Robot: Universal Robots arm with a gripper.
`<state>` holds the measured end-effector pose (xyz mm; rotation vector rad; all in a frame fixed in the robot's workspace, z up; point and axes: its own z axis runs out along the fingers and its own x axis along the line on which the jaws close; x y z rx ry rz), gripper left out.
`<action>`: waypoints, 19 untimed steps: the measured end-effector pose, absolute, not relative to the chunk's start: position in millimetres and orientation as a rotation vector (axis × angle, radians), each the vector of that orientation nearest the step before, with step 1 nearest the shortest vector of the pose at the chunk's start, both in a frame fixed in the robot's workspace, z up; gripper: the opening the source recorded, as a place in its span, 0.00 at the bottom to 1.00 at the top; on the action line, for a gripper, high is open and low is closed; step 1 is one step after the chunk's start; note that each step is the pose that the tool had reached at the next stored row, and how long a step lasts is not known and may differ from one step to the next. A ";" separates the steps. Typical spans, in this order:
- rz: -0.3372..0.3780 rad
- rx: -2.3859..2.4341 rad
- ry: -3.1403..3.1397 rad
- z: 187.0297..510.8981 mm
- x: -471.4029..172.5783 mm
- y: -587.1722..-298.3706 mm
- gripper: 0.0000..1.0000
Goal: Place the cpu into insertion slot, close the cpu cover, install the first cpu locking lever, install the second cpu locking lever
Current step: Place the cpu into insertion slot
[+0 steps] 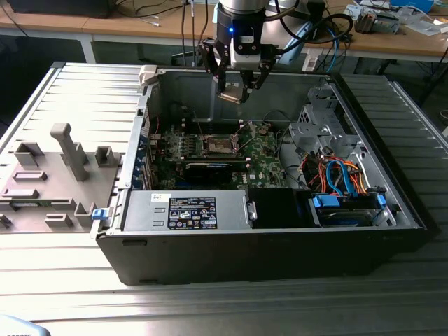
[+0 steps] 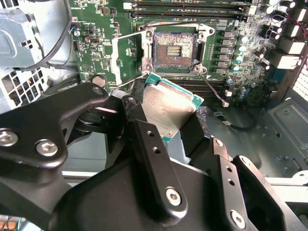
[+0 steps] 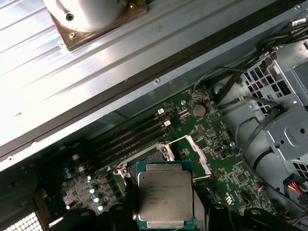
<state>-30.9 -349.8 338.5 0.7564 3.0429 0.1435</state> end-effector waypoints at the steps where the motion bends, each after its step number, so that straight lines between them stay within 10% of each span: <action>1: 0.144 0.759 3.042 338.4 -30.9 -349.8 0.55; 19: 0.143 0.785 3.035 338.3 -30.9 -349.8 0.55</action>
